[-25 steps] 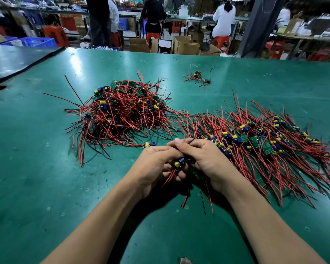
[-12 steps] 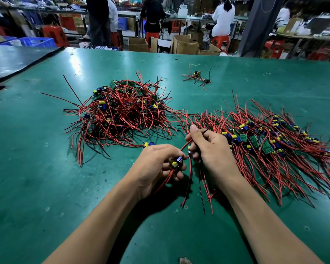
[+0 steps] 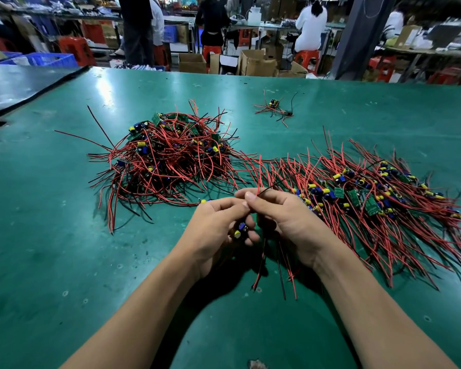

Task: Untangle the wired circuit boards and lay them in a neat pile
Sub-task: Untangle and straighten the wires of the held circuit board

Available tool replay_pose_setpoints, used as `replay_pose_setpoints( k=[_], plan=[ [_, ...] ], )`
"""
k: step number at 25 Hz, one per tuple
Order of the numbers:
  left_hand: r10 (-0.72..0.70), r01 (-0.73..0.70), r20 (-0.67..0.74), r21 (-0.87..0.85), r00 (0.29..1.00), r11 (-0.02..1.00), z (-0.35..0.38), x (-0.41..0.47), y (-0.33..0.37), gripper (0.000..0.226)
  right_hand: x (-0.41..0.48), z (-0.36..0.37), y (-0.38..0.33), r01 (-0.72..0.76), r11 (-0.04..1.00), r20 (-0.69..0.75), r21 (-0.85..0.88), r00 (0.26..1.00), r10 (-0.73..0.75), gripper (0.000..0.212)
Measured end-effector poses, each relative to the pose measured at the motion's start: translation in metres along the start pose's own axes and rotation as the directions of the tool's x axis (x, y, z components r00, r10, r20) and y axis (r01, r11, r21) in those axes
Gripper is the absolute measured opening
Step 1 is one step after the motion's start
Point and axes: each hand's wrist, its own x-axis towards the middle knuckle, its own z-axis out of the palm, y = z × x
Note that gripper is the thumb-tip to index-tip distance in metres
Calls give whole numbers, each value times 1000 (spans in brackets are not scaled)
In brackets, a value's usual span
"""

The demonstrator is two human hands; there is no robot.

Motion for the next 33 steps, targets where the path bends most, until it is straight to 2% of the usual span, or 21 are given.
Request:
replay_pose_setpoints(
  k=[2, 4, 6, 11, 14, 17, 19, 21, 24, 26, 28, 30, 33],
  plan=[
    [-20, 20, 1, -34, 1000, 999, -3, 1, 2, 12, 1, -1, 2, -6, 1000, 71, 11, 997, 5, 22],
    [-51, 52, 45, -34, 998, 998, -6, 2, 2, 18, 3, -5, 4, 32, 999, 67, 11, 997, -33, 26],
    [-87, 90, 82, -34, 993, 995, -7, 2, 3, 13, 6, -9, 5, 104, 993, -13, -54, 994, -105, 33],
    [-124, 131, 100, -70, 987, 989, -8, 4, 4, 14, 13, -8, 4, 279, 956, -240, -92, 925, -293, 27],
    [-44, 42, 64, 29, 997, 999, -5, 3, 2, 15, 15, -2, 5, 309, 948, -375, -74, 872, -313, 26],
    [9, -14, 53, 88, 999, 996, -1, 1, -3, 12, 18, 0, 3, 294, 956, -468, 7, 846, -256, 33],
    [-19, 14, 80, 62, 997, 998, 1, -1, -4, 14, 17, -2, -1, 260, 959, -425, 115, 885, -189, 33],
    [-37, 31, 109, 51, 993, 998, 1, 0, -4, 22, 16, -4, -3, 167, 972, -340, 163, 935, -103, 33],
    [9, -19, 105, 97, 994, 995, 4, 1, -6, 28, 13, 0, 1, 38, 999, -279, 31, 960, -28, 33],
    [26, -29, 58, 46, 998, 999, 6, 1, -8, 29, 13, 3, 3, 41, 998, -281, -51, 958, -54, 33],
    [29, -29, -2, 1, 1000, 1000, 7, 2, -7, 19, 11, 6, 4, 38, 995, -277, -89, 959, -61, 33],
    [44, -43, -57, 12, 997, 999, 4, 3, -6, 10, 8, 11, 6, 4, 991, -239, -132, 970, -36, 35],
    [80, -70, -102, 90, 992, 993, 0, 5, -6, 11, 8, 15, 10, -22, 972, -231, -232, 972, -33, 37]
  ],
)
